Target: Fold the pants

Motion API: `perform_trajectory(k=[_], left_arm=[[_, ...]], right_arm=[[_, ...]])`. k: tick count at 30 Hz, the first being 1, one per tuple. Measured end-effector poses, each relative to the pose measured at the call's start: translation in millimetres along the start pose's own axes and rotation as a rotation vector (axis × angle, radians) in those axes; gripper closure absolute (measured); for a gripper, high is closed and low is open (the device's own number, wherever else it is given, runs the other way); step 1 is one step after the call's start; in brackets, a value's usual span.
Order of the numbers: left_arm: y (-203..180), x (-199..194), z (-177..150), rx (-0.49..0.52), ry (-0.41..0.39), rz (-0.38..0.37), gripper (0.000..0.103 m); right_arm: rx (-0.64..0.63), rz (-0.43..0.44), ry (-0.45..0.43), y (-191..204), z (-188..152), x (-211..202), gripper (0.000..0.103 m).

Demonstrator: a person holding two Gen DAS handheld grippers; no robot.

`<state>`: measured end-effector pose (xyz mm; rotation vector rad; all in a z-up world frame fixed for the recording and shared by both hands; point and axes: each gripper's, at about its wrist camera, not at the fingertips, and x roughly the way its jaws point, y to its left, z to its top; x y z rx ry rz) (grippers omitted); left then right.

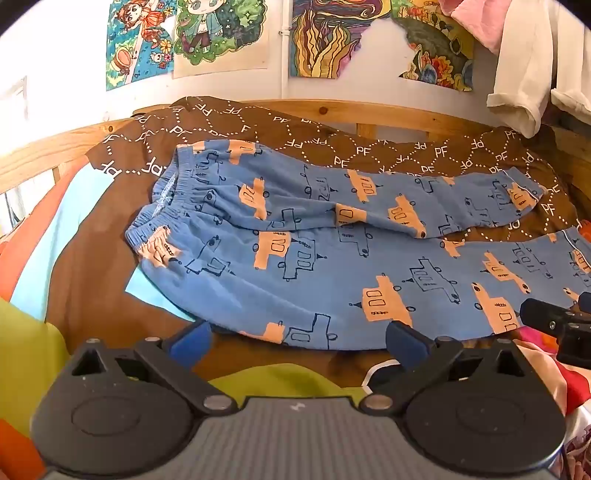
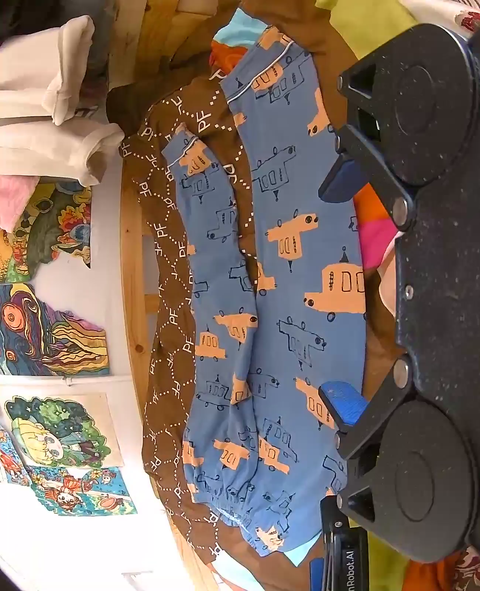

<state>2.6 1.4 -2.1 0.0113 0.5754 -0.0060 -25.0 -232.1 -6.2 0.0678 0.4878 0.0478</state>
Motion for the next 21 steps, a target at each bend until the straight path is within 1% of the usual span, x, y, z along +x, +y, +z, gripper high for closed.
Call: perform_trajectory(k=[21], left_arm=[[1.3,-0.9,-2.4,-0.003,0.004,-0.001,0.000]], right_arm=[[0.000,-0.002,0.005,-0.3,-2.2,1.5,0.001]])
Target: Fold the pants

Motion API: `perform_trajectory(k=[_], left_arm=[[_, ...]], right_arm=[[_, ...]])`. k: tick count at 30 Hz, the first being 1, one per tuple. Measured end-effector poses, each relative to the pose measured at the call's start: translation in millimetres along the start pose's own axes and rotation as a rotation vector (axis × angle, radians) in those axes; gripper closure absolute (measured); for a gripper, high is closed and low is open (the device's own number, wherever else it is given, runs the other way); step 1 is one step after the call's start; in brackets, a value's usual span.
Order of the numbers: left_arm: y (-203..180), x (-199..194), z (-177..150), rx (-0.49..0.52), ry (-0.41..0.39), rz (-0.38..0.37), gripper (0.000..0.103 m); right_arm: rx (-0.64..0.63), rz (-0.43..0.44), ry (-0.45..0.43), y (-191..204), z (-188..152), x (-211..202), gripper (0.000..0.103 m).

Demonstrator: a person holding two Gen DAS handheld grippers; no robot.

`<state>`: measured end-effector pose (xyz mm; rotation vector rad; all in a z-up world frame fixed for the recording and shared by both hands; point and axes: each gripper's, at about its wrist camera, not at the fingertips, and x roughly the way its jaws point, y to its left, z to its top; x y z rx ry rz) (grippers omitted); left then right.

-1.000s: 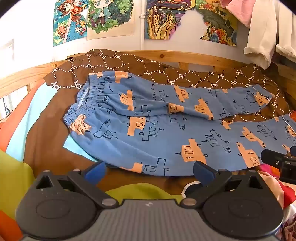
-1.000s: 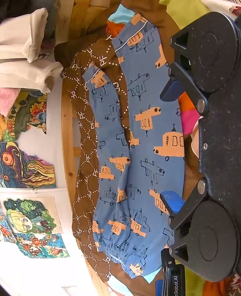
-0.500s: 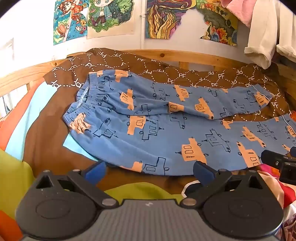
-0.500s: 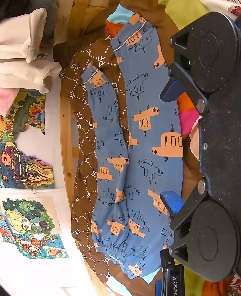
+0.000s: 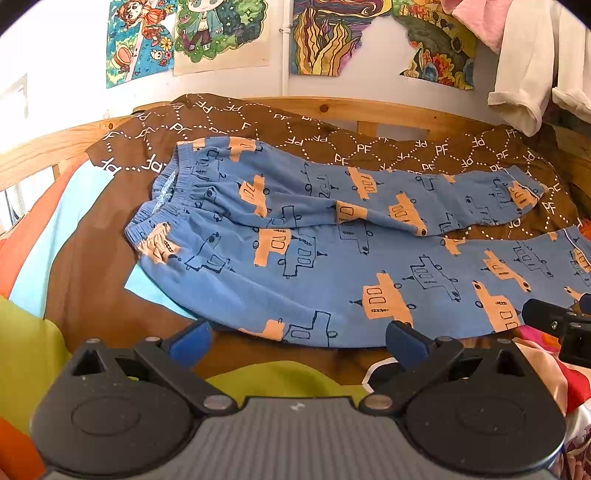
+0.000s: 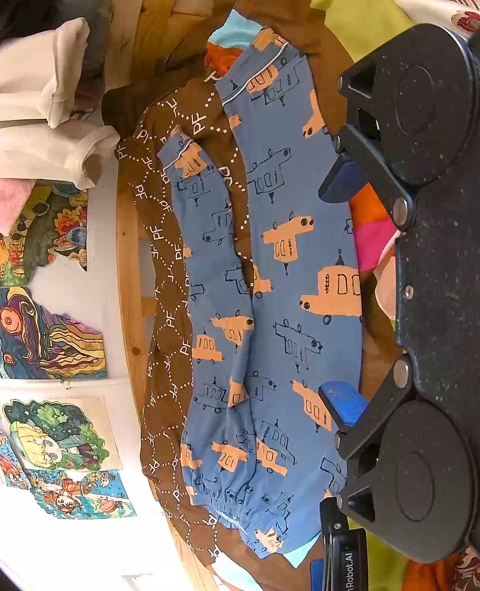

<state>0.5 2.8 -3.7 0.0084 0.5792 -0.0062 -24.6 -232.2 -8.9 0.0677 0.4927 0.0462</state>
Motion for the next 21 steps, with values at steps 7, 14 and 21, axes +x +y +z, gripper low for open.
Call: perform_trajectory(k=[7,14,21], left_arm=[[-0.2,0.1,0.2,0.000,0.001,0.001,0.000],[-0.3,0.2,0.2,0.001,0.002,0.000,0.000],[-0.4,0.3,0.3,0.001,0.003,0.001,0.000]], right_arm=[[0.010,-0.006,0.000,-4.7,-4.6,2.1,0.001],[0.010,-0.008,0.003,-3.9,-3.3,1.0,0.001],[0.013,-0.009,0.004,-4.1,-3.2,0.9,0.001]])
